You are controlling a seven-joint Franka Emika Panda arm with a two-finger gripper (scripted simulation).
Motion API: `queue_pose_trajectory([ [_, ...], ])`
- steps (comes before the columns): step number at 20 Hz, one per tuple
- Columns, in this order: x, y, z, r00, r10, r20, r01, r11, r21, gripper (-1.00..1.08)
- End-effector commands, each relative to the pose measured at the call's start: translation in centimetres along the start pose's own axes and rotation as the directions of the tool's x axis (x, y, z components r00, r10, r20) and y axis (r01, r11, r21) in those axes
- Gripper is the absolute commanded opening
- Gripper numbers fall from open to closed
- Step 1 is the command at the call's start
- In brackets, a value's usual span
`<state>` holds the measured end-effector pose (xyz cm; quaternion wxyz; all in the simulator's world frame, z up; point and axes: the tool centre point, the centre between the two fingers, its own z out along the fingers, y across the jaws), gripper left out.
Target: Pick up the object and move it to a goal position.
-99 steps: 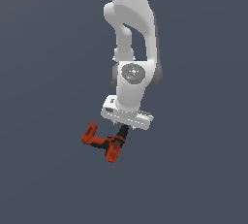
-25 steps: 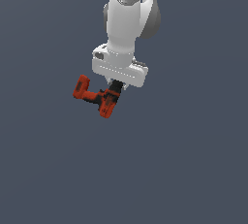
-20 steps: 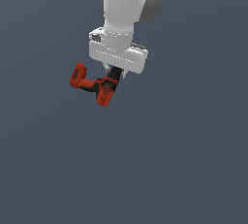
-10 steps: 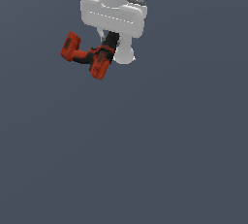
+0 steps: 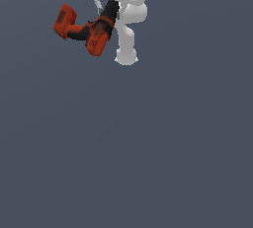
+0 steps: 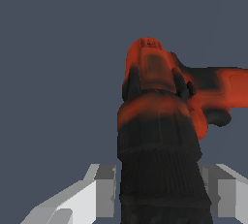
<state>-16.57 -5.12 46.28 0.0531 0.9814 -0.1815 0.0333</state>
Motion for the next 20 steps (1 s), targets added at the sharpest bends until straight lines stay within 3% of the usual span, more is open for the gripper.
queue_pose_trajectory([
  [1,-0.3,0.4,-1.5,1.000,0.000,-0.006,0.000,1.000,0.002,-1.00],
  [20,0.1,0.8,-4.6,1.000,-0.001,0.000,0.001,1.000,-0.001,-1.00],
])
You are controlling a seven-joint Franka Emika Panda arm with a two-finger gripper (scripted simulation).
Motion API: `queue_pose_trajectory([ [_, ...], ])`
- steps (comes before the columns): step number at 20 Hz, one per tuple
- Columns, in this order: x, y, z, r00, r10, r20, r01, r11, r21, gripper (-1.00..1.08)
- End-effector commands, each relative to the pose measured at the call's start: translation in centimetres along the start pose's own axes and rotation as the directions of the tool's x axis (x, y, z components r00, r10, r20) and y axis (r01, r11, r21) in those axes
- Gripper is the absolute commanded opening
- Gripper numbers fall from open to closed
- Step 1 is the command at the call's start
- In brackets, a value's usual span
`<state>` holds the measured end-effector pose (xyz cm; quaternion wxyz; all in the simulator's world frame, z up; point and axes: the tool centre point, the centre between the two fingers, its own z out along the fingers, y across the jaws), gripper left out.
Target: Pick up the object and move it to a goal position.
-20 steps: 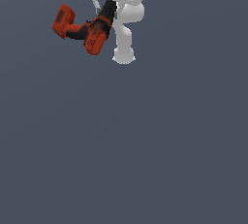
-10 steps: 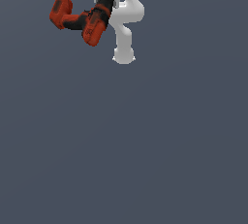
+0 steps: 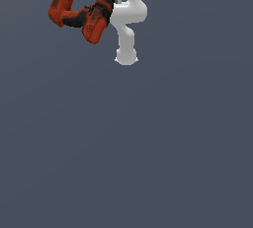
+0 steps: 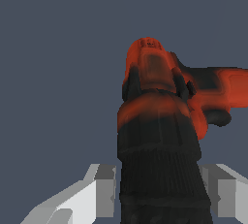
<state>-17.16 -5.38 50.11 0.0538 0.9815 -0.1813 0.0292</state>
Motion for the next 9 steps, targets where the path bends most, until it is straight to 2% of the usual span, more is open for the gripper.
queue_pose_trajectory([
  [1,0.4,0.0,-1.1,1.000,0.000,-0.008,0.000,1.000,0.002,-1.00],
  [9,0.9,0.0,-2.3,1.000,0.000,-0.008,0.000,1.000,0.002,-1.00],
])
